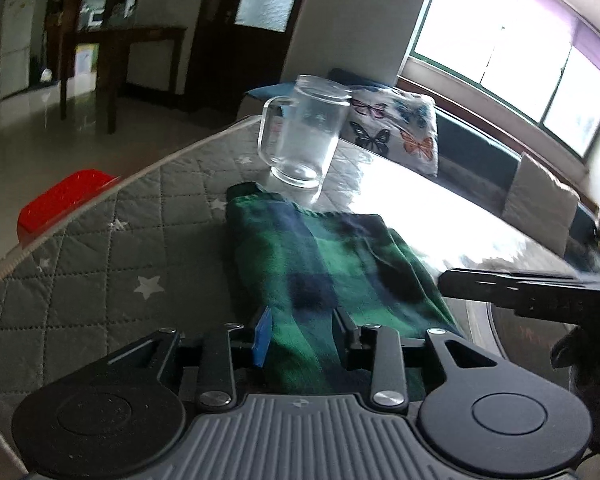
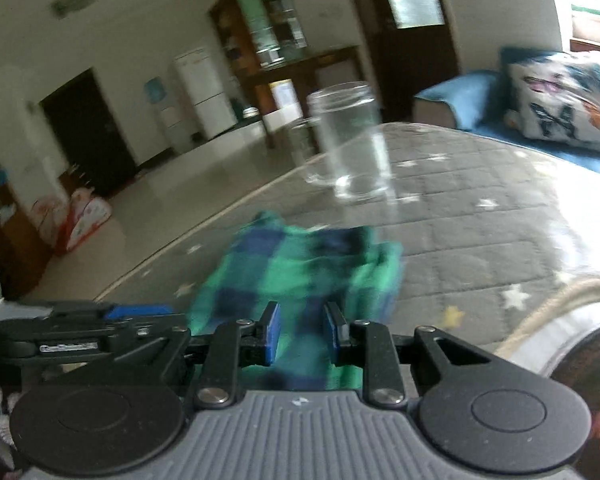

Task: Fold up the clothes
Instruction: 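Lift and carry the shirt with both grippers toward the glass mug, then lower the shirt onto the table before the mug and open both grippers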

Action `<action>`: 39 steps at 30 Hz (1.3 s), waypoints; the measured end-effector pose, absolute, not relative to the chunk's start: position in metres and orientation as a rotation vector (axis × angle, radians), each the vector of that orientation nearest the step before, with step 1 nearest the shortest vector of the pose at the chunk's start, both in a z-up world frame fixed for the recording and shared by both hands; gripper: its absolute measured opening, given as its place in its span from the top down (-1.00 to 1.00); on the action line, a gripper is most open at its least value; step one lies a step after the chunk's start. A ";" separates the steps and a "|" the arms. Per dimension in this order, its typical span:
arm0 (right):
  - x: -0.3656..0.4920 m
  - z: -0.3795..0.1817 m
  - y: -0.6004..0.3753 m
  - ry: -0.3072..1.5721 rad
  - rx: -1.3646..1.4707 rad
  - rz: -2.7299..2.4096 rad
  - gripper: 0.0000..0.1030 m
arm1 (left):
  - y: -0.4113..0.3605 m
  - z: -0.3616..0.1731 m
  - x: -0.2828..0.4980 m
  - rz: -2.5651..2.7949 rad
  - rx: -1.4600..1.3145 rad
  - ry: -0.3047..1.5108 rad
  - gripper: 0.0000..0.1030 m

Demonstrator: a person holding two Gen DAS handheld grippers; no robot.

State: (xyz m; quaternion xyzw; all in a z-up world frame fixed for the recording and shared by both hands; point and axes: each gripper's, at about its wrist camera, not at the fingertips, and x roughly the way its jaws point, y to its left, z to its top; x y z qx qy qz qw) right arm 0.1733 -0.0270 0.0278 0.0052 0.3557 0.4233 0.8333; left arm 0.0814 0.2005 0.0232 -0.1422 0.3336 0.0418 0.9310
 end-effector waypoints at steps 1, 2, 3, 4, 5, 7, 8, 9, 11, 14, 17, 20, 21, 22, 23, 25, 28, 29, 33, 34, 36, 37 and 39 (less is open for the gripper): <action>0.167 0.027 -0.024 0.754 0.001 0.915 0.55 | 0.197 0.023 0.078 0.080 -0.276 0.684 0.30; 0.162 0.026 -0.020 0.754 -0.010 0.931 0.55 | 0.194 0.022 0.075 0.076 -0.263 0.684 0.30; 0.157 0.025 -0.017 0.754 -0.021 0.942 0.55 | 0.191 0.021 0.073 0.072 -0.249 0.685 0.30; 0.153 0.023 -0.015 0.754 -0.032 0.949 0.55 | 0.189 0.020 0.071 0.067 -0.239 0.686 0.30; 0.150 0.021 -0.012 0.755 -0.042 0.957 0.55 | 0.187 0.018 0.069 0.061 -0.233 0.687 0.31; 0.144 0.017 -0.011 0.766 -0.049 0.958 0.55 | 0.184 0.016 0.066 0.051 -0.221 0.691 0.31; 0.142 0.015 -0.011 0.772 -0.050 0.955 0.55 | 0.182 0.013 0.065 0.049 -0.214 0.695 0.32; 0.141 0.012 -0.014 0.780 -0.047 0.947 0.55 | 0.181 0.011 0.065 0.050 -0.204 0.698 0.32; 0.139 0.008 -0.021 0.792 -0.045 0.928 0.58 | 0.177 0.007 0.066 0.049 -0.185 0.703 0.32; 0.139 0.002 -0.032 0.805 -0.032 0.903 0.60 | 0.174 0.005 0.064 0.044 -0.168 0.701 0.30; 0.139 -0.002 -0.044 0.821 -0.015 0.881 0.64 | 0.174 0.004 0.062 0.036 -0.163 0.702 0.30; 0.137 -0.005 -0.046 0.825 -0.032 0.872 0.64 | 0.174 0.001 0.061 0.035 -0.161 0.709 0.30; 0.136 -0.006 -0.046 0.827 -0.037 0.869 0.64 | 0.174 0.000 0.061 0.035 -0.160 0.711 0.30; 0.135 -0.007 -0.047 0.828 -0.042 0.866 0.65 | 0.174 -0.002 0.061 0.036 -0.157 0.714 0.30; 0.135 -0.009 -0.047 0.829 -0.039 0.864 0.65 | 0.174 -0.003 0.060 0.037 -0.152 0.715 0.30; 0.134 -0.009 -0.048 0.821 -0.030 0.859 0.65 | 0.174 -0.003 0.059 0.042 -0.149 0.717 0.29; 0.134 -0.010 -0.049 0.813 -0.027 0.852 0.65 | 0.176 -0.004 0.057 0.044 -0.159 0.716 0.29; 0.135 -0.012 -0.048 0.814 -0.030 0.851 0.66 | 0.176 -0.005 0.056 0.045 -0.161 0.717 0.29; 0.136 -0.014 -0.048 0.818 -0.033 0.848 0.69 | 0.179 -0.008 0.052 0.056 -0.166 0.724 0.28; 0.136 -0.014 -0.047 0.818 -0.038 0.848 0.69 | 0.181 -0.009 0.051 0.059 -0.171 0.727 0.27; 0.136 -0.014 -0.047 0.819 -0.047 0.850 0.69 | 0.184 -0.011 0.050 0.061 -0.181 0.736 0.24; 0.136 -0.014 -0.046 0.818 -0.052 0.851 0.68 | 0.185 -0.011 0.050 0.061 -0.186 0.739 0.23; 0.135 -0.009 -0.045 0.812 -0.058 0.856 0.65 | 0.186 -0.008 0.049 0.061 -0.190 0.732 0.24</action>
